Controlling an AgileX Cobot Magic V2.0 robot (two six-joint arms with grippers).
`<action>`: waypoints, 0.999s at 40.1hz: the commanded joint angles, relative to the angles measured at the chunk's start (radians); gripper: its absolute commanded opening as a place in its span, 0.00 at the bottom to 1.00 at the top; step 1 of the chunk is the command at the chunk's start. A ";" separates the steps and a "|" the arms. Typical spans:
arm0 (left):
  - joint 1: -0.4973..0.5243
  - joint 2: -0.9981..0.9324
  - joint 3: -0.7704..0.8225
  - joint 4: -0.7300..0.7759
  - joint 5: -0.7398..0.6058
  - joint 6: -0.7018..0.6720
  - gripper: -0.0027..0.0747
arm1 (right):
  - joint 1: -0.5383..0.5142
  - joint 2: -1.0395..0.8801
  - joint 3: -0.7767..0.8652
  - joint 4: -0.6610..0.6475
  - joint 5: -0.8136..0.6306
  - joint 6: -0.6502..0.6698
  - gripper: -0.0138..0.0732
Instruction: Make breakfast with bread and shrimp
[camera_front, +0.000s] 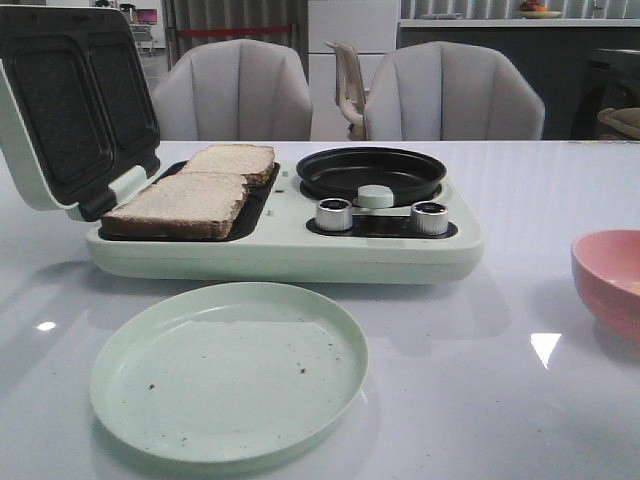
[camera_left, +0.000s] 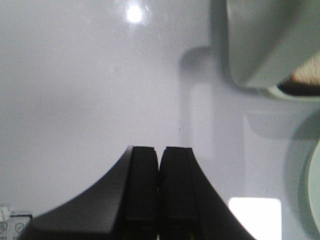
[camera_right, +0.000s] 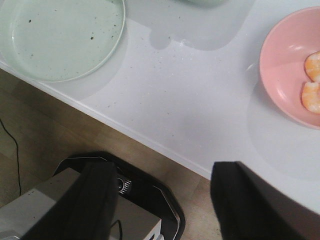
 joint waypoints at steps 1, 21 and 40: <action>0.075 0.026 -0.086 -0.207 -0.099 0.098 0.16 | -0.003 -0.008 -0.026 0.006 -0.051 0.001 0.75; 0.060 0.341 -0.369 -0.453 -0.129 0.195 0.16 | -0.003 -0.008 -0.026 0.006 -0.051 0.001 0.75; 0.012 0.369 -0.404 -0.656 -0.024 0.276 0.16 | -0.003 -0.008 -0.026 0.006 -0.051 0.001 0.75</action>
